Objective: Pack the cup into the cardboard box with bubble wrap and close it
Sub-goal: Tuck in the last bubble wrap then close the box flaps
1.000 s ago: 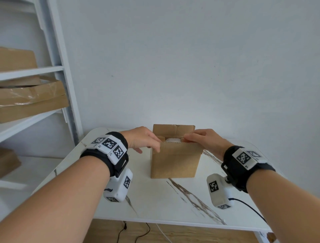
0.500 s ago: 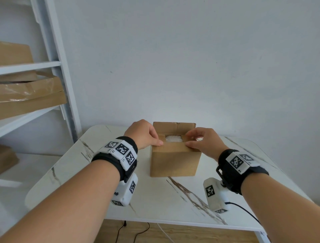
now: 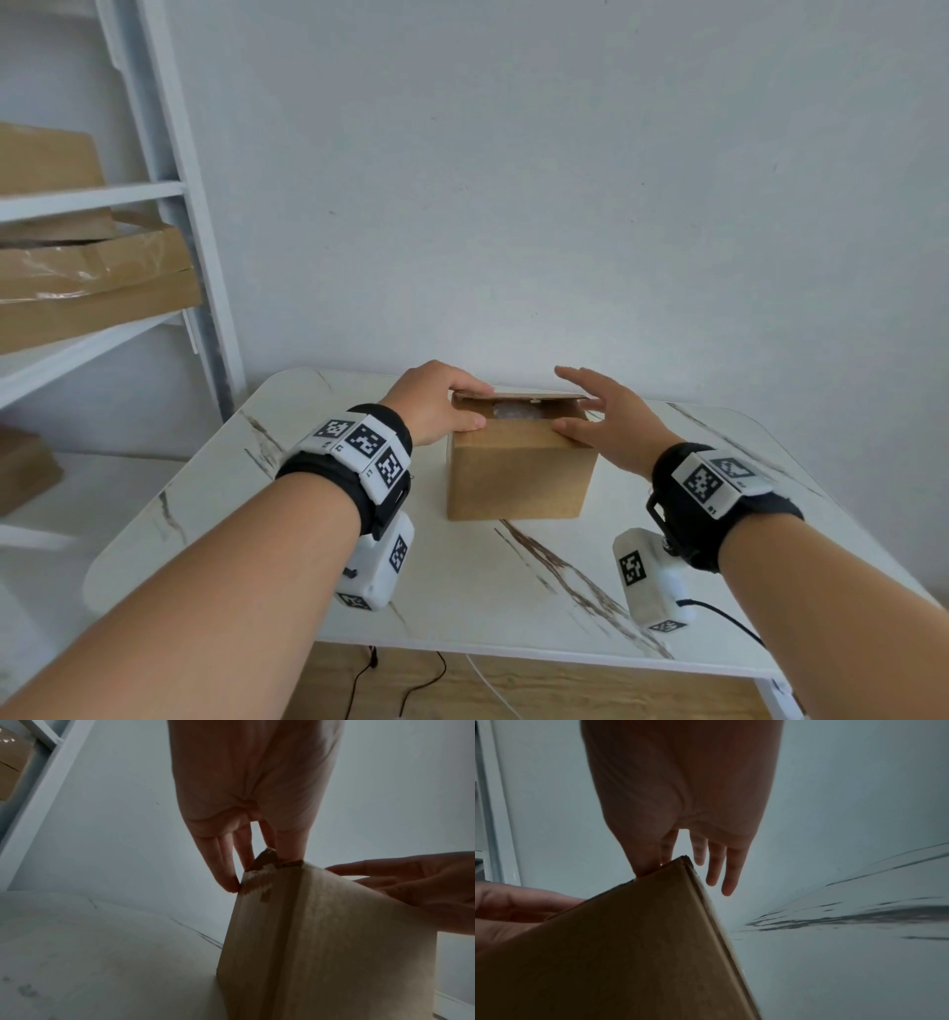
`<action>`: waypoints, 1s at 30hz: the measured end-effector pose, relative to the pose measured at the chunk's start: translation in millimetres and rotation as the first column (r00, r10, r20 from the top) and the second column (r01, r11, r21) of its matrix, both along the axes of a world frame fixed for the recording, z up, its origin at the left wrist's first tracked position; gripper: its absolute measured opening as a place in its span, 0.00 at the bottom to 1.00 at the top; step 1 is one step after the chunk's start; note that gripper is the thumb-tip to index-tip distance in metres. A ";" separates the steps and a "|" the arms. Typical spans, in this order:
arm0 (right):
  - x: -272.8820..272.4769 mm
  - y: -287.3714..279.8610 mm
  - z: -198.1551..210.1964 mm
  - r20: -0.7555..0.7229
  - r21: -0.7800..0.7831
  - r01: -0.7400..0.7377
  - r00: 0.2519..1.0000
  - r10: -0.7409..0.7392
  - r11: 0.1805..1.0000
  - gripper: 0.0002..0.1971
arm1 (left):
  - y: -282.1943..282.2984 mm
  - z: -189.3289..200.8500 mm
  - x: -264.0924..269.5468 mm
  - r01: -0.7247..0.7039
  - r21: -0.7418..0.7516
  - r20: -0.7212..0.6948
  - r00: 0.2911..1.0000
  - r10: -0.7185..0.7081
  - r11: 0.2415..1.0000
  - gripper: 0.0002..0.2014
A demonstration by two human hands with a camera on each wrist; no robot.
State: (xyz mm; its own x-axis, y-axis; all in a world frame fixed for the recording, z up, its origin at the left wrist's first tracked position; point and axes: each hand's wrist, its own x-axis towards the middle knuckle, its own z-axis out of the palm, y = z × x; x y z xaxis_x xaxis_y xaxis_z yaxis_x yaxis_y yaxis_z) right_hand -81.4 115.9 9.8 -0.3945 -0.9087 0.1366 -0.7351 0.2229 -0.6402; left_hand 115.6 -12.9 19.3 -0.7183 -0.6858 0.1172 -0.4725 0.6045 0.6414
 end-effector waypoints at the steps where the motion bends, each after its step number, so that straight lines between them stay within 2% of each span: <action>1: 0.4 0.8 -1.0 0.007 0.012 0.004 1.000 -0.004 1.000 0.28 | -0.2 -1.4 0.9 0.003 0.014 -0.009 1.000 -0.003 1.000 0.18; 5: 1.3 7.3 -8.8 0.106 0.014 0.026 0.994 -0.028 1.000 0.17 | 0.1 -6.2 3.1 0.015 0.078 -0.016 1.000 -0.014 0.997 0.15; 9: 12.1 13.0 -12.8 0.265 0.074 0.045 0.962 -0.063 0.996 0.20 | 9.8 -16.0 9.0 -0.005 0.305 -0.033 0.999 0.015 0.952 0.18; 14: 19.6 7.4 -12.2 0.321 0.091 0.073 0.942 -0.099 0.993 0.21 | 11.6 -20.0 8.4 -0.002 0.489 -0.046 0.999 0.028 0.872 0.21; 22: 13.6 -19.6 -12.2 0.295 0.082 0.112 0.946 -0.131 0.990 0.22 | -9.2 -17.5 -18.3 -0.022 0.505 -0.129 0.987 0.100 0.863 0.20; 30: -7.8 -58.2 -10.2 0.344 0.079 0.160 0.922 -0.177 0.984 0.21 | -45.6 -16.8 -51.8 -0.048 0.490 -0.124 0.985 0.124 0.870 0.20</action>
